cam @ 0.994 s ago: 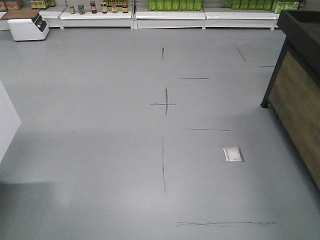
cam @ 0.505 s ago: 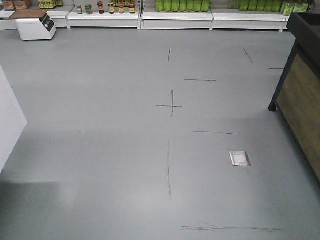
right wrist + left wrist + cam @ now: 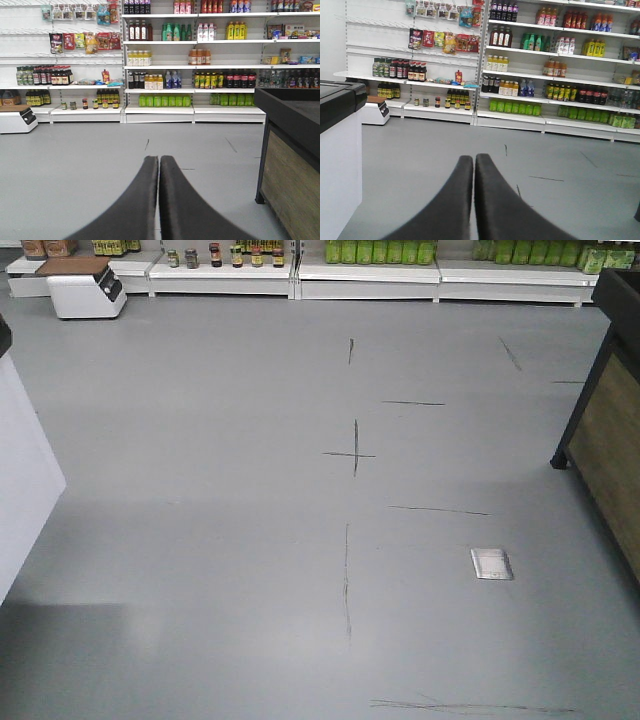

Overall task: Pick three apples into basket with both arms
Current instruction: 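Drive the base forward toward the black fruit display table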

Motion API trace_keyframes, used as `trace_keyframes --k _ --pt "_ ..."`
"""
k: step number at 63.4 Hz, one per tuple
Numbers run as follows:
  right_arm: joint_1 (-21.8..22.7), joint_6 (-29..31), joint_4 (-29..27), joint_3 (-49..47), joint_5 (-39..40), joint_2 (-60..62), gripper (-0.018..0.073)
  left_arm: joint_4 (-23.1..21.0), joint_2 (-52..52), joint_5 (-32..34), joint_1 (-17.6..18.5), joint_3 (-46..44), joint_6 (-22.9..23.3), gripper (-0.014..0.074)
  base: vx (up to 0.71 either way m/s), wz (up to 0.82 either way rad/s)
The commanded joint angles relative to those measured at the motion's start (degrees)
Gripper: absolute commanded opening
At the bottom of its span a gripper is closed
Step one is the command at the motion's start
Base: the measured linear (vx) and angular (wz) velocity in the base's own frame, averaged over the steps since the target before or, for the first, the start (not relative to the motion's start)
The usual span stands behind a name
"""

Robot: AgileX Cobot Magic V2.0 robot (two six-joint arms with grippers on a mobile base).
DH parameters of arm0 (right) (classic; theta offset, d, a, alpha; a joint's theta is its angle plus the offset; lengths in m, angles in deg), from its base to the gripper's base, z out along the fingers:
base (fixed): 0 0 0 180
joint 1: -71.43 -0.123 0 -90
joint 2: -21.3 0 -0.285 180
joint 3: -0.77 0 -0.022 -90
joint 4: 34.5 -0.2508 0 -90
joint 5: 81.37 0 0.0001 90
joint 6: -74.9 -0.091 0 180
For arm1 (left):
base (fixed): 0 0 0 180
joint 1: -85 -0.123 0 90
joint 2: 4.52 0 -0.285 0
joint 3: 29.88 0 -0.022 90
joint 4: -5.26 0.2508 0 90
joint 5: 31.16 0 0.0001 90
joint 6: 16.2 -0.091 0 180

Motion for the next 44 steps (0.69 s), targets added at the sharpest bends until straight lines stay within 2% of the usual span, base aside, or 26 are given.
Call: trace_keyframes --k 1,44 --pt "0.3 0.3 0.3 0.9 4.3 0.6 -0.0009 -0.4 -0.8 4.0 0.3 1.0 0.3 -0.0006 0.03 0.02" --pt "0.3 0.3 0.3 0.9 4.3 0.6 -0.0009 -0.4 -0.8 4.0 0.3 1.0 0.3 -0.0006 0.06 -0.05"
